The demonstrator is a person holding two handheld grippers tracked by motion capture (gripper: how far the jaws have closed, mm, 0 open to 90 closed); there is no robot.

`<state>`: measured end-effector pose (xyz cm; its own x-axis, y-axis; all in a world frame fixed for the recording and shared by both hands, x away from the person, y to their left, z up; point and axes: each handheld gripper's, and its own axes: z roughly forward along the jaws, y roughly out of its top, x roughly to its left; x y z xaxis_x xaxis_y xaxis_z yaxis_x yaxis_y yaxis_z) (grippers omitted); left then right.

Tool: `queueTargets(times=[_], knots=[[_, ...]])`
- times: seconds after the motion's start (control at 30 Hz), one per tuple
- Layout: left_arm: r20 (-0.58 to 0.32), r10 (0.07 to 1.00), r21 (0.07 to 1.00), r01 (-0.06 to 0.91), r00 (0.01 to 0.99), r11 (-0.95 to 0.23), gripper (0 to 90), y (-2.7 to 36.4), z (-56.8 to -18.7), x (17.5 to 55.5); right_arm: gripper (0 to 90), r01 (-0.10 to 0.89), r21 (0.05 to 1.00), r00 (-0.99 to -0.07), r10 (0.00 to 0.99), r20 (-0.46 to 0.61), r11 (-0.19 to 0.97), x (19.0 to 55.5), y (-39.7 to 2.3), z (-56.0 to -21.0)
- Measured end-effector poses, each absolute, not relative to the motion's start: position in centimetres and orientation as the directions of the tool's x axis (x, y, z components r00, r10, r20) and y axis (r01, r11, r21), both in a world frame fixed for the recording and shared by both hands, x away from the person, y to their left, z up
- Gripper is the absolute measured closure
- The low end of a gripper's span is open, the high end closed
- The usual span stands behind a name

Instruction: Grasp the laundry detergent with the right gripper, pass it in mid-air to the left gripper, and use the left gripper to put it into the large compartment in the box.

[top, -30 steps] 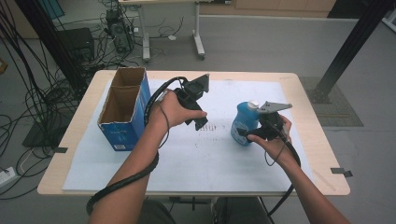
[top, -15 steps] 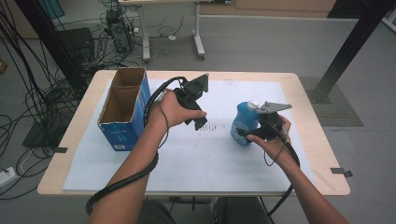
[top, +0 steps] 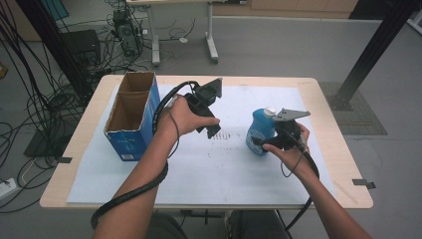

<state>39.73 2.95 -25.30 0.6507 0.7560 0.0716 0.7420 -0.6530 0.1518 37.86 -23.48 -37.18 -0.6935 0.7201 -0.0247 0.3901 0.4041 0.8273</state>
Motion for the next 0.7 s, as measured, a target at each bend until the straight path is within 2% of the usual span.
queueTargets(times=[0.7], knots=[[0.073,0.753,0.149,0.740,0.654,-0.656,5.7,2.88,-25.29,39.83,2.3,0.386,0.832,-0.693,0.720,-0.024,0.399,37.80,-23.49,-37.30]])
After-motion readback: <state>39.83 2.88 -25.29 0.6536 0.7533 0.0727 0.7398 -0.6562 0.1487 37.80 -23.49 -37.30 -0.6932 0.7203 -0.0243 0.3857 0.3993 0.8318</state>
